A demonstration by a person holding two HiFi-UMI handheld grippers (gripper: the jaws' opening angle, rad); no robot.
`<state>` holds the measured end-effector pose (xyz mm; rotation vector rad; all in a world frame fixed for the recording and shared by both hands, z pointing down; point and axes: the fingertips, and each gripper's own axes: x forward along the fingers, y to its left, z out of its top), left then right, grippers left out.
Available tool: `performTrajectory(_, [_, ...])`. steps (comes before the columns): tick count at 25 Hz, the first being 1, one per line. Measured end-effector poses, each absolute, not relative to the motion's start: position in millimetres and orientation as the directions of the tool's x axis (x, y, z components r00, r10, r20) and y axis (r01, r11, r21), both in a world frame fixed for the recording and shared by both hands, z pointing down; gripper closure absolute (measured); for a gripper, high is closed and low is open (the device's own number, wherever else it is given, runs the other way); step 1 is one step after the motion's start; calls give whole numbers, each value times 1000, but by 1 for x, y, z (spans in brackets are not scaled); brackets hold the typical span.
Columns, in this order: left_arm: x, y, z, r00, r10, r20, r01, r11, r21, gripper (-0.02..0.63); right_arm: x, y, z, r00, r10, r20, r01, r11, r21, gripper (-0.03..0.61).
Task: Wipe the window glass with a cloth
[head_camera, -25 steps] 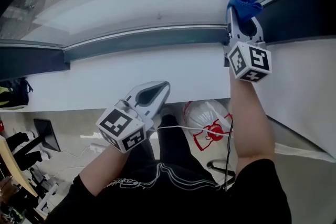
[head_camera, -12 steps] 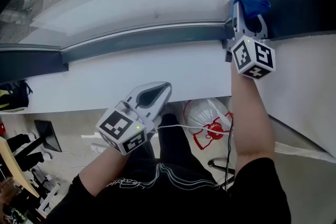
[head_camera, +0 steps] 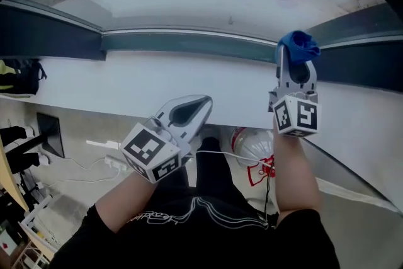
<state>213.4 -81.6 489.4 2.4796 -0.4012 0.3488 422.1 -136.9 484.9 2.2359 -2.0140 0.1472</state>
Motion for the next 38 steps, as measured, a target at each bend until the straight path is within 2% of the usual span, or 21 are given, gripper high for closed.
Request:
performTrajectory(10, [53, -153, 495, 863, -382, 331, -505, -691, 517, 609, 176, -216, 471, -229, -965, 124, -973, 227, -32, 486])
performTrajectory(21, [-116, -207, 516, 771, -521, 366, -635, -589, 500, 609, -34, -301, 511, -456, -884, 105, -887, 442, -133, 486])
performTrajectory(29, [-188, -225, 541, 725, -564, 395, -684, -522, 509, 609, -119, -355, 570, -533, -828, 175, -846, 517, -128, 485])
performTrajectory(38, [-226, -230, 564, 707, -559, 433, -704, -498, 507, 609, -133, -415, 620, -484, -843, 234, -875, 470, -117, 486])
